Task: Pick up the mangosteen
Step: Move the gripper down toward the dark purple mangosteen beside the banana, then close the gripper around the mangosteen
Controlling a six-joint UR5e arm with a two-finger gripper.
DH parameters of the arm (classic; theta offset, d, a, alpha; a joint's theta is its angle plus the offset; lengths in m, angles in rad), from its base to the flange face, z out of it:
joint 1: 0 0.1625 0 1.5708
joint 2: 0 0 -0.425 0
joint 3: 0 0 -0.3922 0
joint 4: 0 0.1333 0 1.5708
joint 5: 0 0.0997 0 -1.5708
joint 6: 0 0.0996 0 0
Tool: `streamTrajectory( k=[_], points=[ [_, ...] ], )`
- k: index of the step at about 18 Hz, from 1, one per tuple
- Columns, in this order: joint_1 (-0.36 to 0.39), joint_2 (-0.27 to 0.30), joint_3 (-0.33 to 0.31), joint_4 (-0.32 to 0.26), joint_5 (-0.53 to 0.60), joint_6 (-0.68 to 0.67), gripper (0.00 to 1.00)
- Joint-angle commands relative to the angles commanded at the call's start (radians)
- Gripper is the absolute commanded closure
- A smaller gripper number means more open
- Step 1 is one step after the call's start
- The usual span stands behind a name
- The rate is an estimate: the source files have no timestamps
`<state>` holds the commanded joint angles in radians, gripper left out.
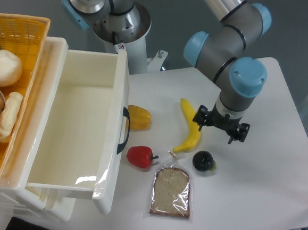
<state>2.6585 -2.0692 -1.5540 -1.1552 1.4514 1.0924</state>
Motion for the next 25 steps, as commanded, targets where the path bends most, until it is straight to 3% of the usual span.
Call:
streamTrajectory(
  k=[3,9,25],
  points=[
    [-0.006,-0.032,0.012,0.054,-0.022,-0.035,0.00],
    [-0.025,-0.086,0.049,0.058,-0.022,-0.065,0.00],
    [-0.037,-0.112,0.049,0.071,-0.022,-0.066,0.00]
  ],
)
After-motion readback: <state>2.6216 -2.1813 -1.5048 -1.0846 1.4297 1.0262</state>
